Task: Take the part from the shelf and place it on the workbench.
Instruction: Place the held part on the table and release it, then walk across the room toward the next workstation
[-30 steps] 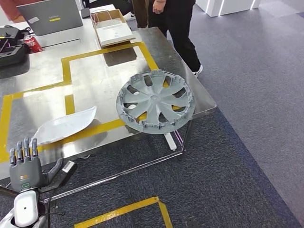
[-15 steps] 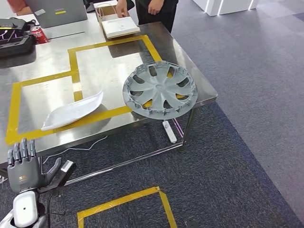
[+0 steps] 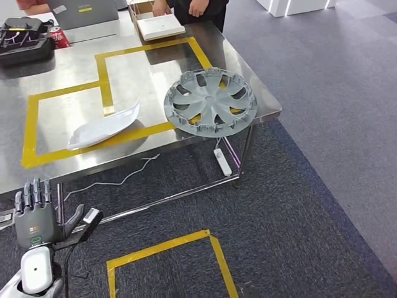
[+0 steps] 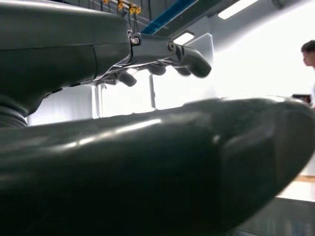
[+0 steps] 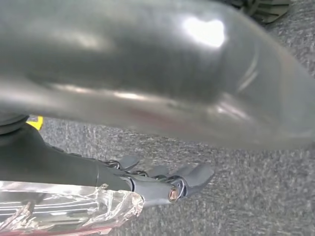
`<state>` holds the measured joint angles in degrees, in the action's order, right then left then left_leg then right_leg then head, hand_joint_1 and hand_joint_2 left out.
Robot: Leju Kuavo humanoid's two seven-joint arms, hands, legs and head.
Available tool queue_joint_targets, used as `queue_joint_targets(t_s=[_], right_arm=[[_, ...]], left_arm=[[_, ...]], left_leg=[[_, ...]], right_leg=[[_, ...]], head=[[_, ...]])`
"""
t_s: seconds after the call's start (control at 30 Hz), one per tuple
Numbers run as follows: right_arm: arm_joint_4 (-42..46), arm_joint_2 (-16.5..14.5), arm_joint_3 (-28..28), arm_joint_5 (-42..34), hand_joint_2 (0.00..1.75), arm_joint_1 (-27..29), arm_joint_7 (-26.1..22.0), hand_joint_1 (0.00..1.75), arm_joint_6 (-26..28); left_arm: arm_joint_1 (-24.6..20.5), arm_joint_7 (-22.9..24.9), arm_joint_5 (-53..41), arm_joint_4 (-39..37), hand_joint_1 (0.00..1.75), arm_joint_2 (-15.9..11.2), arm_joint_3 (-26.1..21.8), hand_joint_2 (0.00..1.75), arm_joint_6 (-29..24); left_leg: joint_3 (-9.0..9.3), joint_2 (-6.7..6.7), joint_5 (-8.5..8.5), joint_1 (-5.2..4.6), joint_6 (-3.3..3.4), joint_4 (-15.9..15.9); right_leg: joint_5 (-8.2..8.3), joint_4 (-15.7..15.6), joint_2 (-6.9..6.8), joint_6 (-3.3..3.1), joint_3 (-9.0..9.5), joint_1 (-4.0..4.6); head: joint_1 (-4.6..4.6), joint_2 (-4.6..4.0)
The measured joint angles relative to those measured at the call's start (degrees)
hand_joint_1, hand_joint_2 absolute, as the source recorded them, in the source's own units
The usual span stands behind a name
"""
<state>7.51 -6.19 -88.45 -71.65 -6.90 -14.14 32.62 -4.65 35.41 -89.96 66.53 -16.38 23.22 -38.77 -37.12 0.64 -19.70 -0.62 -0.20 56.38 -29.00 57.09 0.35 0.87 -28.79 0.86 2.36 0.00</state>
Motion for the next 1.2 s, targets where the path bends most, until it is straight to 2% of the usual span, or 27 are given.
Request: queue_joint_targets(t_s=[0.03,0.07,0.1,0.17,0.2,0.23,0.27,0.3,0.33,0.37,0.4,0.43,0.47,0.53,0.6,0.77,0.83,0.87,0.9,0.97,1.0,1.03,1.1,1.13,1.17,1.2], right_arm=[[0.0,0.0,0.0,0.0,0.00,0.0,0.0,0.00,0.0],[0.0,-0.1,0.0,0.0,0.00,0.0,0.0,0.00,0.1],[0.0,-0.1,0.0,-0.1,0.00,0.1,0.0,0.00,0.1],[0.0,-0.1,0.0,-0.1,0.00,0.1,0.0,0.00,0.1],[0.0,-0.1,0.0,-0.1,0.00,0.2,0.0,0.00,0.1],[0.0,-0.1,0.0,-0.1,0.00,0.2,0.0,0.00,0.0],[-0.1,-0.1,0.0,-0.1,0.00,0.2,0.0,0.00,0.0],[-0.1,-0.1,0.0,-0.1,0.00,0.2,0.0,0.00,0.0],[-0.1,-0.1,0.0,-0.1,0.00,0.2,0.0,0.00,0.0],[-0.1,-0.1,0.0,-0.1,0.00,0.2,0.0,0.00,0.0],[-0.1,-0.1,0.0,-0.1,0.00,0.1,0.0,0.00,0.0],[-0.1,-0.1,0.0,-0.1,0.00,0.1,0.0,0.00,0.0],[-0.1,-0.1,0.0,-0.1,0.00,0.2,0.0,0.00,0.1],[-0.1,-0.1,0.0,-0.2,0.00,0.4,0.0,0.00,0.1],[-0.1,-0.1,0.0,-0.2,0.00,0.5,0.0,0.00,0.1],[-0.1,-0.1,0.0,-0.2,0.00,0.5,0.0,0.00,0.1],[-0.1,-0.1,0.0,-0.2,0.00,0.5,0.0,0.00,0.1],[-0.1,-0.1,0.0,-0.2,0.00,0.5,-0.1,0.00,0.1],[-0.1,-0.1,0.0,-0.3,0.00,0.5,-0.1,0.00,0.1],[-0.1,-0.1,0.0,-0.5,0.00,0.2,-0.3,0.00,0.1],[-0.1,-0.1,0.0,-0.5,0.00,0.2,-0.4,0.00,0.1],[-0.1,-0.1,0.0,-0.5,0.00,0.1,-0.6,0.00,0.0],[-0.1,0.0,0.0,-0.7,0.00,0.3,-1.0,0.00,-0.2],[-0.2,0.1,0.0,-0.8,0.00,0.3,-1.2,0.00,-0.4],[-0.2,0.2,0.0,-0.9,0.00,0.4,-1.3,0.00,-0.5],[-0.2,0.2,0.0,-1.0,0.00,0.4,-1.5,0.00,-0.6]], left_arm=[[0.1,0.0,0.0,0.0,0.00,0.0,0.0,0.00,0.0],[0.1,0.0,0.0,0.0,0.00,-0.1,0.0,0.00,0.0],[0.1,0.0,0.0,0.0,0.00,-0.1,0.0,0.00,0.1],[0.1,0.1,0.0,0.0,0.00,-0.1,0.0,0.00,0.1],[0.1,0.1,0.0,0.0,0.00,-0.1,0.0,0.00,0.1],[0.1,0.1,0.0,0.0,0.00,0.0,0.0,0.00,0.2],[0.2,0.1,0.0,0.0,0.00,0.0,0.0,0.00,0.2],[0.1,0.1,0.0,0.0,0.00,0.0,0.0,0.00,0.2],[0.1,0.1,0.0,0.0,0.00,0.0,0.0,0.00,0.2],[0.0,0.1,0.0,0.0,0.00,0.0,0.0,0.00,0.2],[-0.1,0.1,0.0,0.0,0.00,0.0,0.0,0.00,0.2],[-0.2,0.1,0.0,0.0,0.00,0.1,0.0,0.00,0.2],[-0.2,0.1,0.0,0.0,0.00,0.1,0.0,0.00,0.2],[-0.1,0.2,0.0,0.0,0.00,0.2,0.0,0.00,0.2],[-0.1,0.2,0.0,0.0,0.00,0.2,0.1,0.00,0.2],[-0.1,0.2,0.0,0.0,0.00,0.2,0.1,0.00,0.2],[-0.1,0.2,0.0,0.0,0.00,0.2,0.1,0.00,0.2],[-0.1,0.2,0.0,0.0,0.00,0.2,0.1,0.00,0.2],[0.0,0.4,0.0,0.0,0.00,0.3,0.1,0.00,0.3],[0.0,0.7,0.0,0.1,0.00,0.3,0.3,0.00,0.7],[-0.1,0.9,0.0,0.2,0.00,0.3,0.4,0.00,0.9],[-0.2,0.9,0.0,0.2,0.00,0.3,0.6,0.00,1.0],[-0.3,1.0,0.0,0.3,0.00,0.2,1.1,0.00,1.4],[-0.3,1.0,0.0,0.3,0.00,0.2,1.3,0.00,1.6],[-0.4,1.0,0.0,0.4,0.00,0.2,1.5,0.00,1.8],[-0.5,1.1,0.0,0.4,0.00,0.2,1.7,0.00,2.0]], left_leg=[[-0.31,0.00,-0.63,0.08,-0.41,0.3],[-0.83,0.01,-2.32,0.17,-0.84,1.4],[-1.59,0.00,-4.94,0.34,-1.29,3.7],[-3.40,-0.01,-10.55,0.76,-2.12,10.8],[-3.87,-0.02,-11.90,0.98,-2.44,14.0],[-3.64,-0.02,-11.93,1.19,-2.71,15.9],[-2.50,-0.02,-10.84,1.39,-2.97,15.8],[-0.40,-0.03,-9.28,1.58,-3.22,13.8],[2.56,-0.04,-8.20,1.81,-3.51,10.4],[5.83,0.00,-8.06,1.95,-3.60,6.0],[8.27,0.06,-8.45,1.98,-3.32,2.5],[9.74,0.11,-9.05,1.93,-2.87,0.1],[10.09,0.17,-9.33,1.74,-2.19,-0.9],[9.12,0.02,-8.58,1.63,-0.90,-0.6],[8.54,-0.15,-7.94,1.66,-0.14,-0.5],[8.31,-0.18,-7.72,1.64,0.06,-0.5],[7.84,-0.19,-7.28,1.59,0.41,-0.5],[7.09,-0.20,-6.66,1.44,0.66,-0.5],[5.63,-0.21,-5.50,1.16,0.83,-0.5],[2.34,-0.23,-2.64,0.59,0.59,-0.4],[1.23,-0.26,-1.40,0.52,0.27,-0.5],[0.79,-0.28,-0.61,0.61,-0.12,-0.6],[0.27,-0.24,0.08,0.73,-0.78,-0.8],[-0.26,-0.21,-0.79,0.71,-1.13,-0.2],[-1.01,-0.18,-2.68,0.70,-1.46,1.5],[-2.02,-0.18,-5.47,0.81,-1.76,4.4]], right_leg=[[0.58,-0.1,-0.10,-0.39,-0.27,-0.10],[1.31,-0.3,-0.20,-0.77,-0.70,-0.26],[2.09,-0.4,-0.29,-1.01,-1.28,-0.44],[3.56,-0.4,-0.35,-1.12,-2.93,-0.53],[4.28,-0.3,-0.40,-1.00,-3.88,-0.58],[4.99,-0.3,-0.45,-0.83,-4.85,-0.67],[5.68,-0.3,-0.50,-0.61,-5.77,-0.80],[6.33,-0.2,-0.51,-0.35,-6.64,-0.98],[6.94,0.0,-0.51,-0.01,-7.40,-1.12],[7.48,0.2,-0.51,0.39,-8.11,-1.21],[8.08,0.4,-0.50,0.82,-8.63,-1.24],[8.70,0.4,-0.49,1.24,-8.98,-1.21],[9.33,0.3,-0.49,1.63,-9.22,-1.25],[9.82,0.1,-0.47,2.35,-9.63,-1.47],[9.26,0.4,-0.47,2.74,-9.99,-1.64],[8.21,0.9,-0.49,2.82,-10.33,-1.65],[5.71,3.1,-0.48,2.90,-11.12,-1.62],[2.91,7.1,-0.47,2.97,-12.14,-1.58],[1.59,9.9,-0.45,2.78,-11.42,-1.44],[-0.26,7.3,-0.34,1.77,-5.05,-0.84],[0.70,3.0,-0.24,1.21,-1.35,-0.49],[0.48,-0.2,-0.14,0.87,0.64,-0.21],[1.61,-0.8,-0.16,0.36,-0.37,-0.25],[2.22,-1.1,-0.24,-0.07,-0.84,-0.39],[2.96,-1.3,-0.33,-0.47,-1.38,-0.58],[3.62,-1.4,-0.39,-0.72,-1.79,-0.68]], head=[[0.01,0.00],[-0.12,0.00],[-0.25,0.00],[-0.43,0.00],[-0.41,0.00],[-0.41,0.00],[-0.40,0.00],[-0.39,0.01],[-0.42,0.01],[-0.45,0.01],[-0.46,0.01],[-0.50,0.00],[-0.49,0.00],[-0.55,0.00],[-0.59,0.00],[-0.48,0.00],[-0.32,0.00],[-0.23,0.00],[-0.16,0.00],[-0.17,0.00],[-0.17,0.00],[-0.15,0.00],[-0.04,0.00],[-0.10,0.00],[-0.23,0.00],[-0.34,0.00]])
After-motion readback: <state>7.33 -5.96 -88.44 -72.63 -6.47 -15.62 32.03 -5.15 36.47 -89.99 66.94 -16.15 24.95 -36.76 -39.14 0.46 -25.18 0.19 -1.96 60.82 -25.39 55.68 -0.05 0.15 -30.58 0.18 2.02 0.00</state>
